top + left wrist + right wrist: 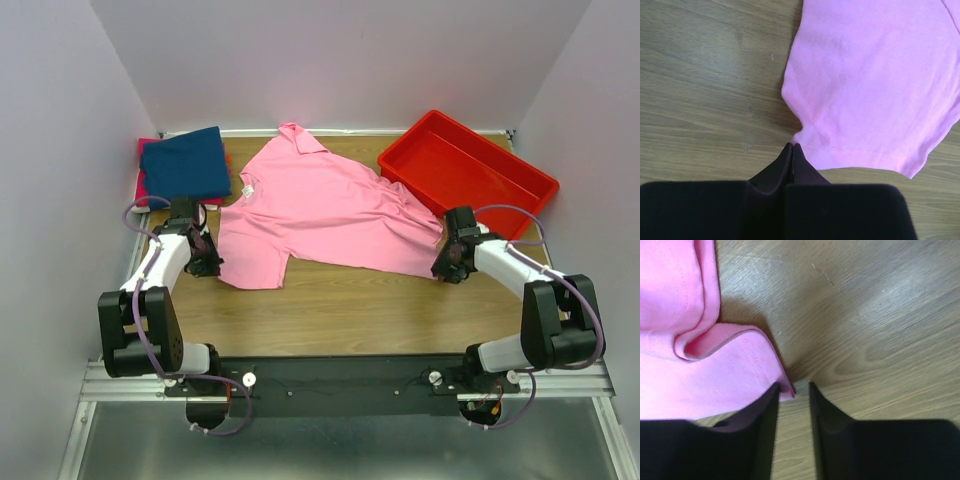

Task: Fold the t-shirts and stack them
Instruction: Fold the tshirt

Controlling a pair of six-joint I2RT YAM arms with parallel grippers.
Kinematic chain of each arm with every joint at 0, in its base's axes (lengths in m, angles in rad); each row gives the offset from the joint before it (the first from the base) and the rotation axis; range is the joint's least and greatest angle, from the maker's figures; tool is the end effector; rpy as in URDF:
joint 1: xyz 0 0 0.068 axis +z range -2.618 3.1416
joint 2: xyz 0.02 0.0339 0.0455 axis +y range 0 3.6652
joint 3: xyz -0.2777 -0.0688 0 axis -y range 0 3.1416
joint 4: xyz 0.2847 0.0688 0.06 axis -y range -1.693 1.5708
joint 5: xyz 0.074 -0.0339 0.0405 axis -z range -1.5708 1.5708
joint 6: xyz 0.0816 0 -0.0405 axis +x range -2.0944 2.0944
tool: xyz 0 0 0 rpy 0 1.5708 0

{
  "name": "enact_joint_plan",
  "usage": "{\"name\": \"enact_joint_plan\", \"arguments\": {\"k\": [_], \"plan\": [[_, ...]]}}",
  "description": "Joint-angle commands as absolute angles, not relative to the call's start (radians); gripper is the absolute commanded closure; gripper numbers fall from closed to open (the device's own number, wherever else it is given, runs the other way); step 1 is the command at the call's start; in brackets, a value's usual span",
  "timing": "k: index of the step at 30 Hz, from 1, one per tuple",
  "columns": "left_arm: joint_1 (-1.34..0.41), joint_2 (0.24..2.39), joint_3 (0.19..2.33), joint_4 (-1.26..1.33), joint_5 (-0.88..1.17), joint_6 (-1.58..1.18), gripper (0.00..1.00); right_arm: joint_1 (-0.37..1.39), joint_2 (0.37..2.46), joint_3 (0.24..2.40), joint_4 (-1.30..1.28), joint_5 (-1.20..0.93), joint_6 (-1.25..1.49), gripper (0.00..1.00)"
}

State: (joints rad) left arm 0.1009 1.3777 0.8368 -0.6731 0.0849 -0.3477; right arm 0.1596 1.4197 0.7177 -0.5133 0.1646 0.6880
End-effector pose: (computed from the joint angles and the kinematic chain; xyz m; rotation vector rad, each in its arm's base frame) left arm 0.2951 0.0229 0.1454 -0.6003 2.7273 -0.1797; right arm 0.2866 0.0326 0.1052 0.7577 2.6449 -0.0036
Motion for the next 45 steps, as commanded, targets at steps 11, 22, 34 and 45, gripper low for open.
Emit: {"name": "enact_joint_plan", "arguments": {"k": [11,22,34,45], "plan": [[0.137,1.287,0.894,-0.752,0.115,-0.337,1.0,0.155,1.503,0.699,-0.531,0.008,0.629,1.0],[0.144,1.141,0.865,-0.841,0.12,-0.397,1.0,0.158,1.439,0.818,-0.831,-0.034,0.591,0.99],[0.144,0.942,0.834,-0.957,0.065,-0.463,1.0,0.178,1.355,0.819,-1.006,-0.066,0.603,1.0],[0.144,0.873,0.868,-1.048,0.022,-0.453,1.0,0.27,1.296,0.773,-1.075,-0.055,0.684,1.0]]}}
